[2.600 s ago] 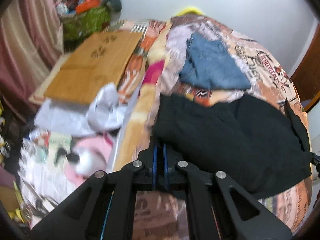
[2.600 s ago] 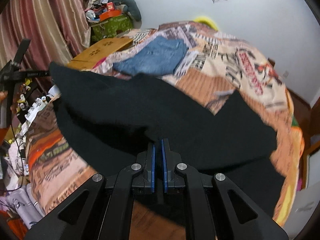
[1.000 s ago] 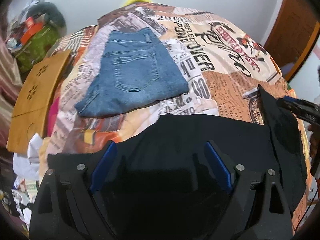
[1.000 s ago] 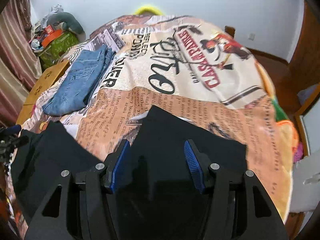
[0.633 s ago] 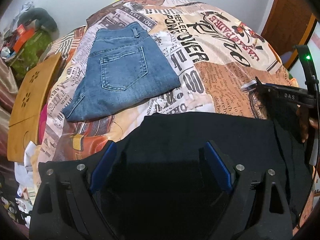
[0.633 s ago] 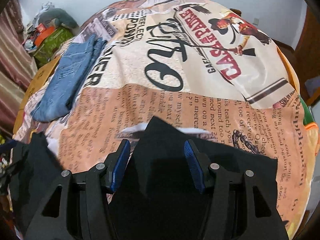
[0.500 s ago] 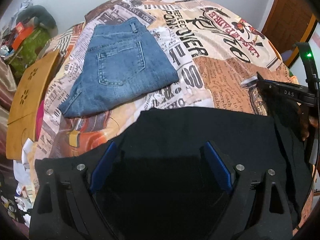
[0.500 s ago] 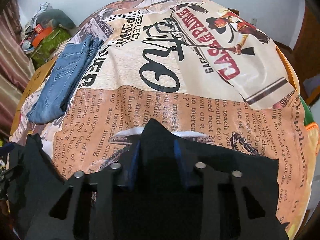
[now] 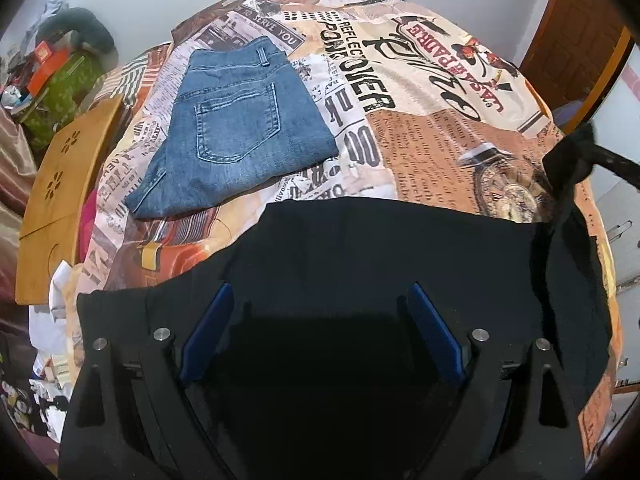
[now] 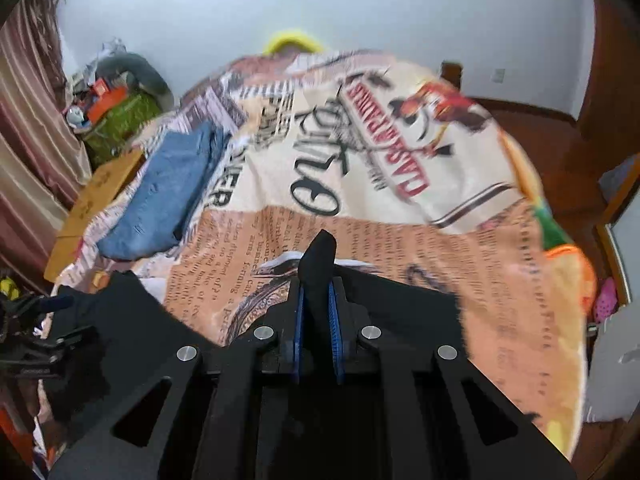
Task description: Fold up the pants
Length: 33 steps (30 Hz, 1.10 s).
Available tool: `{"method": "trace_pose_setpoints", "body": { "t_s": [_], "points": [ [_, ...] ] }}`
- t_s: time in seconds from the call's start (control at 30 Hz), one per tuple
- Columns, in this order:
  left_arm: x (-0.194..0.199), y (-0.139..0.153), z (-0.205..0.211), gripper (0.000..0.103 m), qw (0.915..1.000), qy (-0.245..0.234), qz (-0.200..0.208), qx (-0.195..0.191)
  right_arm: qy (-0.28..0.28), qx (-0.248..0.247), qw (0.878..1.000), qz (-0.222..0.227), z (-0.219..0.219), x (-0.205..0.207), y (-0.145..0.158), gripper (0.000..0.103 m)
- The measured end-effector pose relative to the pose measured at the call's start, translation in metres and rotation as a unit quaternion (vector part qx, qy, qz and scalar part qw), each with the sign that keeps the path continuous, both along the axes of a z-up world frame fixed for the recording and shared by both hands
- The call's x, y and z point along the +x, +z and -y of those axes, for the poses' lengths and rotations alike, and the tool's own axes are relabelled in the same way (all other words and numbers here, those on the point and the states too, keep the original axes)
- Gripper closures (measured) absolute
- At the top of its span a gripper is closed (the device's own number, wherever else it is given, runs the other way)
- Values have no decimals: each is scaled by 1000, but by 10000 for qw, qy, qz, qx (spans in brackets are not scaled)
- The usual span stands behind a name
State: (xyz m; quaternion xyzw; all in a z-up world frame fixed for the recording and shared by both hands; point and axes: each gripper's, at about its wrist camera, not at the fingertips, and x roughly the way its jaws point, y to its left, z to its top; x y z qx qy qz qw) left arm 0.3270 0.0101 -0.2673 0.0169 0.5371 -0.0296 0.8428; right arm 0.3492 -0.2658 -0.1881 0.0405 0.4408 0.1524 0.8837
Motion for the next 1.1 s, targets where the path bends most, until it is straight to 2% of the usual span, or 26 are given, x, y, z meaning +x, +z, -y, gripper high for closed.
{"method": "trace_pose_setpoints", "body": {
  "t_s": [0.23, 0.47, 0.73, 0.83, 1.1],
  "points": [
    [-19, 9, 15, 13, 10000, -42, -60, -60, -431, 38, 9985, 337, 54, -40, 37, 93],
    [-39, 0, 39, 12, 9994, -265, -227, 4, -711, -65, 9971, 260, 96, -87, 34, 93],
    [-58, -17, 66, 11, 9975, -540, -420, 193, -986, 2, 9947, -298, 132, -129, -15, 93],
    [-64, -20, 70, 7, 9977, -527, -361, 242, -1034, 71, 9929, -591, 140, -141, -39, 93],
    [-69, -24, 66, 2, 9989, -361, -298, 80, -1108, 101, 9859, -1250, 140, -165, -92, 93]
  ]
}}
